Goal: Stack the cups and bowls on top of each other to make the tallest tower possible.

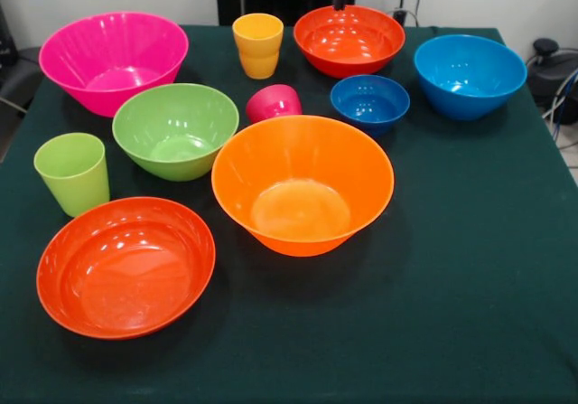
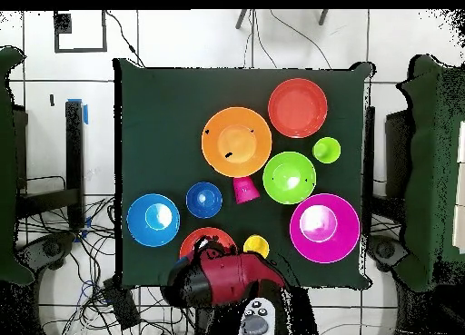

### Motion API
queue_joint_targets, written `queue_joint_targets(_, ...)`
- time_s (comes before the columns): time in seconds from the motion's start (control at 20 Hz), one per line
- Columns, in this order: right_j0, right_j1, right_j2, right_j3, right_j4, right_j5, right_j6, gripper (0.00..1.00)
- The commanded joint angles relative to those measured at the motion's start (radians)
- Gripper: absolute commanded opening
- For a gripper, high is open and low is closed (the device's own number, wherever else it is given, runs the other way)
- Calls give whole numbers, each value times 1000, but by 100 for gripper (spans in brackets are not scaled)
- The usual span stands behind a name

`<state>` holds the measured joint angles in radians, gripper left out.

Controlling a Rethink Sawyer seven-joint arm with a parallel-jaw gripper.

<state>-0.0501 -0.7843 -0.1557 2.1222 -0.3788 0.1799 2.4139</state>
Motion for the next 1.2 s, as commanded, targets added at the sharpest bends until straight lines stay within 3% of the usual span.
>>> queue_joint_targets(0.05, 51, 135, -39, -18, 59, -128, 188, 100)
queue_joint_targets(0.3, 91, 200, -107, 5, 167, -225, 272, 100)
queue_joint_targets(0.5, 61, 233, -97, 48, 237, -315, 294, 100)
queue_joint_targets(0.85, -32, 228, -80, 71, 212, -366, 215, 100)
queue_joint_targets(1.2, -93, 117, -46, 115, 185, -279, 158, 100)
